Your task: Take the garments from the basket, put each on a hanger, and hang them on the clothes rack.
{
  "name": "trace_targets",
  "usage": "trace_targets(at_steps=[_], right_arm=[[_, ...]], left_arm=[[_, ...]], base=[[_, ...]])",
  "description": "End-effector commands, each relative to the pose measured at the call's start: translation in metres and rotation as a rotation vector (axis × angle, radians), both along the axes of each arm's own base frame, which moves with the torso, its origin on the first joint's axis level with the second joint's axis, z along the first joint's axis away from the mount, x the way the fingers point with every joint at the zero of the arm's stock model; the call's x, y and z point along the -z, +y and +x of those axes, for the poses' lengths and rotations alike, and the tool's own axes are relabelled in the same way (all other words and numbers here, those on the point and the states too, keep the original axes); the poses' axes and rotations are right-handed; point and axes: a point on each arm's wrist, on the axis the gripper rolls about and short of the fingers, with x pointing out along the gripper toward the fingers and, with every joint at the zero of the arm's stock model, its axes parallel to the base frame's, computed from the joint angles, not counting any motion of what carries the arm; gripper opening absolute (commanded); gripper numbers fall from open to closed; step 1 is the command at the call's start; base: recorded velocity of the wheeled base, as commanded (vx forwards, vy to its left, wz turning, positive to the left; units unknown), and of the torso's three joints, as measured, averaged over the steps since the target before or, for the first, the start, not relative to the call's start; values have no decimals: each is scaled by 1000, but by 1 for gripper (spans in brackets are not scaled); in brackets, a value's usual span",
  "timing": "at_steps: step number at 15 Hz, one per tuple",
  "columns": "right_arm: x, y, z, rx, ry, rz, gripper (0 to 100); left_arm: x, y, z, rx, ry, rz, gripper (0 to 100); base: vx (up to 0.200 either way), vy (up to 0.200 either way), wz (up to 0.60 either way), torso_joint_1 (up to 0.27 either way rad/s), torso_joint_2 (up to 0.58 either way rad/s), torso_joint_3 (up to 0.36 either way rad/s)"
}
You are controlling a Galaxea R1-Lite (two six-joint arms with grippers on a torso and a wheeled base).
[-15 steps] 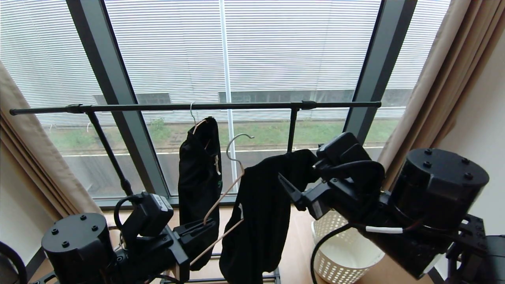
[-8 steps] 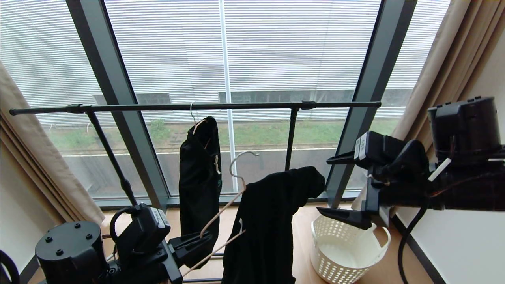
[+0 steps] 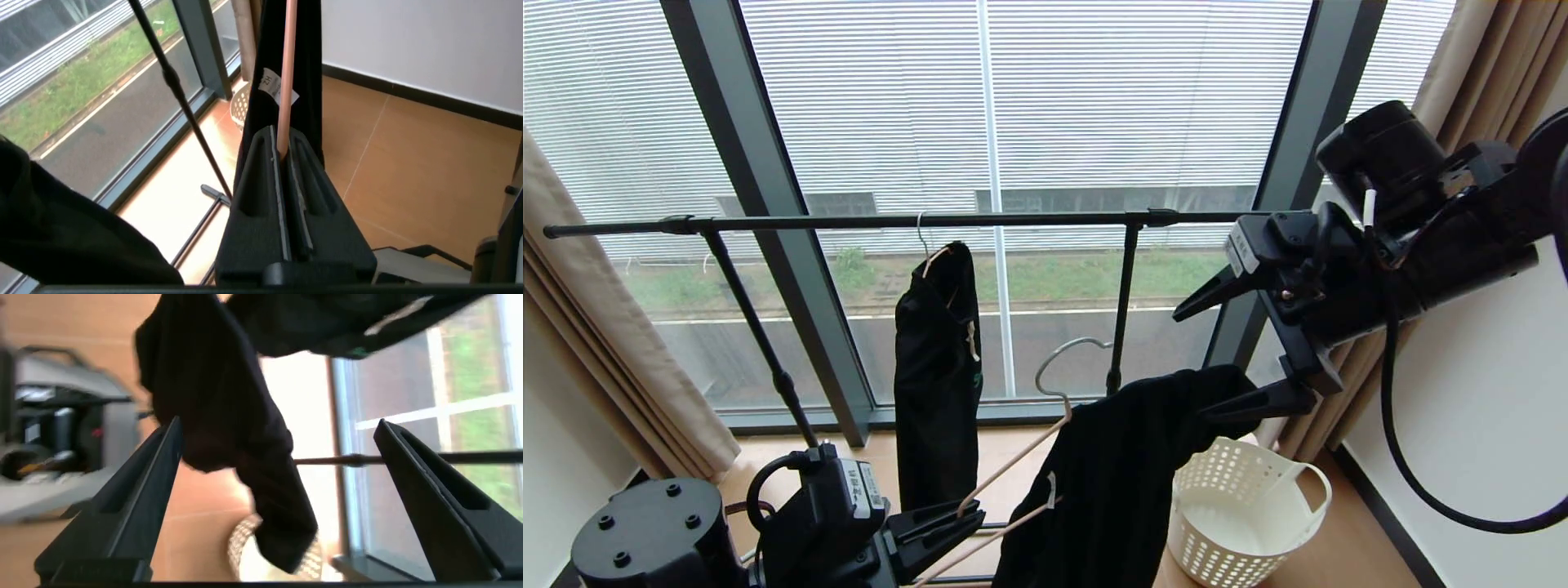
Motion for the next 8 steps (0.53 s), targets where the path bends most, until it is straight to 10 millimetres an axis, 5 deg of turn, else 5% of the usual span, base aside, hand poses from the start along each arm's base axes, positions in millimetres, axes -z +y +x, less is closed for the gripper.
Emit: trace_targets(at_steps=[1,8], right_arm=[[22,17,16,-34,66,-30,100],[40,38,10,-95,121,-63,100]], left_arm=[[-4,-1,-3,11,-18,-14,0],[-4,-1,-4,11,-17,-14,0]], base=[[0,0,0,0,0,0],[0,0,0,0,0,0]])
